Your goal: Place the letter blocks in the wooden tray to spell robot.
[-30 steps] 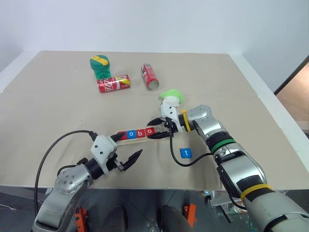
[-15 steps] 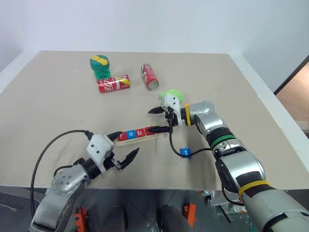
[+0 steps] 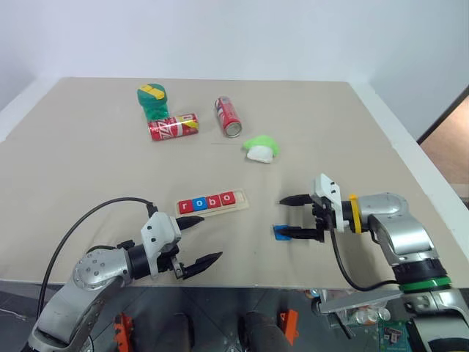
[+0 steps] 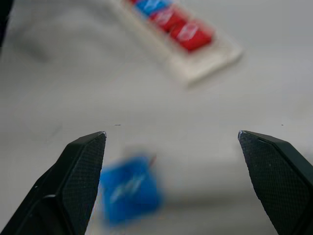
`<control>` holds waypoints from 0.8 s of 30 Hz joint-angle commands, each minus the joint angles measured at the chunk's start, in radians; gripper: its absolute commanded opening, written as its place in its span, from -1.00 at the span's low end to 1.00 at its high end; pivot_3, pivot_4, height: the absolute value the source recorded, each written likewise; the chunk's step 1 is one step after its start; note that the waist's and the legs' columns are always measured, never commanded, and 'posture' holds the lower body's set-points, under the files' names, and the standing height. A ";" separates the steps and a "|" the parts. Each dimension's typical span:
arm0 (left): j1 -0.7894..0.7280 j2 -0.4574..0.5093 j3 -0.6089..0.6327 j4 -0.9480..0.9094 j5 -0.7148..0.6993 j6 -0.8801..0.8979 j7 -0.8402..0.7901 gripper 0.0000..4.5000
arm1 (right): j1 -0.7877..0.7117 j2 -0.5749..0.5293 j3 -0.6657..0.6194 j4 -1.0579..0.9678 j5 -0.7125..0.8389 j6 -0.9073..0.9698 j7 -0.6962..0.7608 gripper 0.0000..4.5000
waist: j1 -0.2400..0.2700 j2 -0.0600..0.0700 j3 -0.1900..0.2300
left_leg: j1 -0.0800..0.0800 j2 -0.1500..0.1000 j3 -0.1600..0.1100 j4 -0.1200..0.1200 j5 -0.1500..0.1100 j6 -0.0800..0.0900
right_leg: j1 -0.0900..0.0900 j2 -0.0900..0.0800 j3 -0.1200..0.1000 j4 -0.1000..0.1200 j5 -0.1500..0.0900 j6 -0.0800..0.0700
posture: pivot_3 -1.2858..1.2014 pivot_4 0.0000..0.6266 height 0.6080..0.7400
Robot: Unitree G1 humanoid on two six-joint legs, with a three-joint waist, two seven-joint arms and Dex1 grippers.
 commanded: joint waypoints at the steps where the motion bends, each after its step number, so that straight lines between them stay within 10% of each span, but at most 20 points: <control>1: -0.006 0.004 -0.001 -0.021 -0.014 -0.011 -0.021 1.00 | 0.019 -0.034 0.010 -0.068 0.018 -0.027 0.031 0.99 | -0.002 0.000 0.000 | 0.000 0.000 0.000 0.000 0.000 0.000 | 0.000 0.001 0.000 0.000 0.001 0.000 | 0.03 -0.52 1.00; 17: -0.058 0.009 -0.030 -0.015 -0.008 0.001 -0.068 1.00 | 0.067 0.001 0.032 0.062 -0.022 -0.238 -0.035 0.99 | 0.003 0.000 0.000 | -0.001 -0.001 0.000 0.000 0.000 0.001 | 0.000 -0.001 0.001 0.000 -0.001 0.002 | 0.03 -0.52 1.00; 24: -0.053 0.005 -0.024 -0.020 -0.003 0.009 -0.041 1.00 | 0.176 0.002 0.010 -0.056 0.011 -0.196 -0.100 -0.10 | 0.004 -0.001 0.000 | -0.001 -0.001 -0.001 0.000 0.000 0.001 | 0.001 -0.001 0.001 0.000 -0.001 0.002 | 0.03 -0.52 1.00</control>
